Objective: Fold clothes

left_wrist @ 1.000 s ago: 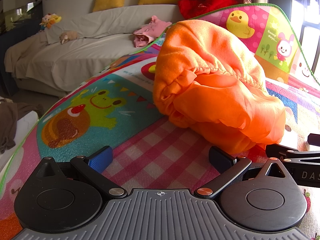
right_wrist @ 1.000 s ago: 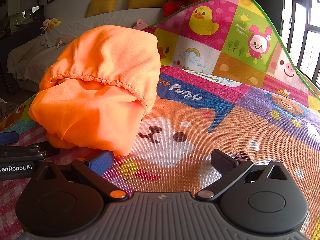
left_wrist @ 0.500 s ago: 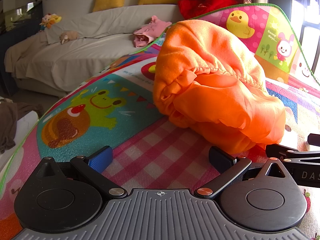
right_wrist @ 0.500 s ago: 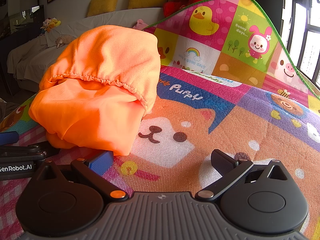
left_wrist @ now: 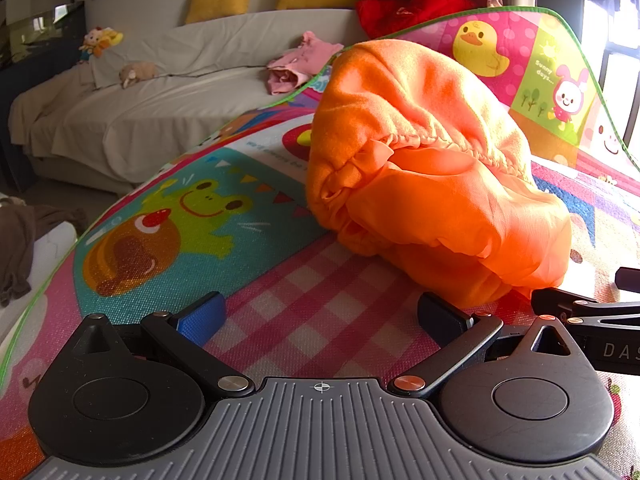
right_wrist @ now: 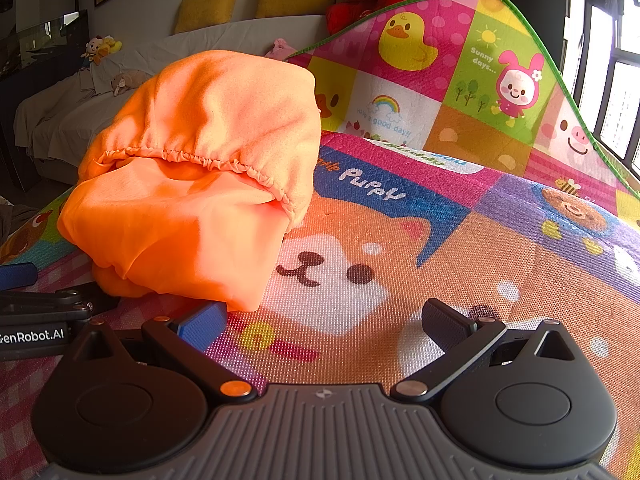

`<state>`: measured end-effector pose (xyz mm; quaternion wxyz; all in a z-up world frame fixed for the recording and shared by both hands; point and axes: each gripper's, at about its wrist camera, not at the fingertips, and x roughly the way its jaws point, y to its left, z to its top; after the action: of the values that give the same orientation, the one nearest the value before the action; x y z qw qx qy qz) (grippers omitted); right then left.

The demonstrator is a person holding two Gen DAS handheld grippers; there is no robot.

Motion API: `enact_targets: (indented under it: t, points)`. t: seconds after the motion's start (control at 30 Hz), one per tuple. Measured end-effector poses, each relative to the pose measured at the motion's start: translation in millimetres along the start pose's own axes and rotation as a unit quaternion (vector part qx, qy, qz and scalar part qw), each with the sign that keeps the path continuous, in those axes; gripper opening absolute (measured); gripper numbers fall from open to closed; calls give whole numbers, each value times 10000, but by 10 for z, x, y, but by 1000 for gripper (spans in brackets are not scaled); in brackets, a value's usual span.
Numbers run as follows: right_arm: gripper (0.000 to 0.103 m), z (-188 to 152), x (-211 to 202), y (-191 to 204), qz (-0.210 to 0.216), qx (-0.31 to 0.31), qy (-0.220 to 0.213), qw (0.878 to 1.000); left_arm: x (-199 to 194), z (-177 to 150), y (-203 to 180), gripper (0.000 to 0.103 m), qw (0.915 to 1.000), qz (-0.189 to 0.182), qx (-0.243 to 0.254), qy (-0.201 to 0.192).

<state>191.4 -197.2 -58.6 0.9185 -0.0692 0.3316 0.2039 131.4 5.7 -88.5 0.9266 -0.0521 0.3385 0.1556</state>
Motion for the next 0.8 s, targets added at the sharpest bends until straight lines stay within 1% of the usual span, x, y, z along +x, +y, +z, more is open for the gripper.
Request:
enact_targets:
  t: [0.33, 0.67, 0.8]
  points:
    - [103, 0, 0, 0, -1, -3, 0, 10000, 0, 4, 17, 103, 10000, -68, -42, 3]
    - [103, -2, 0, 2, -3, -4, 0, 10000, 6, 6, -17, 103, 10000, -7, 27, 11]
    - [103, -1, -2, 2, -3, -1, 1, 10000, 19, 52, 10, 103, 9998, -129, 58, 148]
